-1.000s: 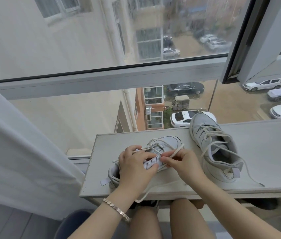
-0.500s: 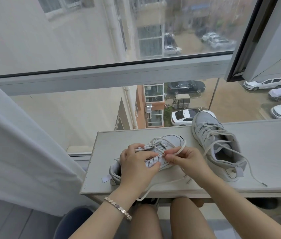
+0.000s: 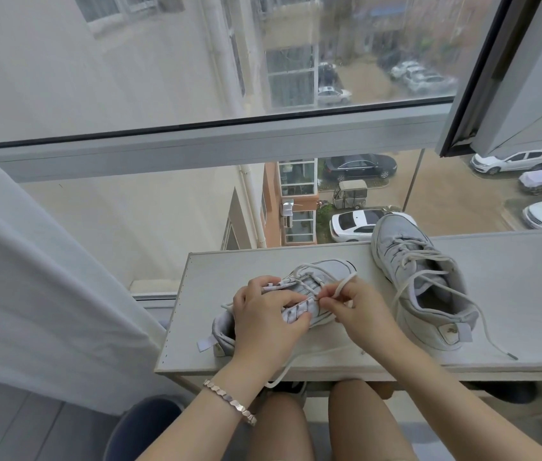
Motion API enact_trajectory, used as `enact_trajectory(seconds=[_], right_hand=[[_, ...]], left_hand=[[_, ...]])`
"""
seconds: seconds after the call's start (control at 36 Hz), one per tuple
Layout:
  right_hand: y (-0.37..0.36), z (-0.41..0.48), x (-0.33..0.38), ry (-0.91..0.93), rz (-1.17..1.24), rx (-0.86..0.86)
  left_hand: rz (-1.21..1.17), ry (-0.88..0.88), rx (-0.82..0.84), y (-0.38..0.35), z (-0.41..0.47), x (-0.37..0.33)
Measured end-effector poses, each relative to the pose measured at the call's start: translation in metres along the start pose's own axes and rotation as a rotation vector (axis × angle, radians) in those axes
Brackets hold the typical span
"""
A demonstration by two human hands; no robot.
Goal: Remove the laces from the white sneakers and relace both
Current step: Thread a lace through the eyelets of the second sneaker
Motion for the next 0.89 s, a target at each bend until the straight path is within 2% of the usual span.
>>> enact_trajectory(seconds=[0.33, 0.47, 0.69, 0.89], right_hand=[[0.0, 0.003, 0.004, 0.044, 0.135, 0.167], [-0.003, 0.004, 0.005, 0.146, 0.012, 0.066], [-0.007, -0.008, 0.002, 0.122, -0.077, -0.16], [-0.009, -0.019, 0.012, 0.221, -0.184, -0.206]], left_hand=[[-0.02, 0.003, -0.005, -0.002, -0.001, 0.002], [-0.04, 0.013, -0.012, -0.002, 0.0, 0.003], [-0.042, 0.003, -0.026, 0.0, 0.0, 0.0], [-0.029, 0.002, -0.007, 0.0, -0.002, -0.001]])
Point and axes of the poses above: each hand's wrist, its own z-axis towards the middle knuckle, its own y-axis out of the back of the hand, x = y × z, the point moved 5 cm from there along z, towards the middle knuckle, and after that the axes turned 15 degrees about y, right-handed, at the moved point
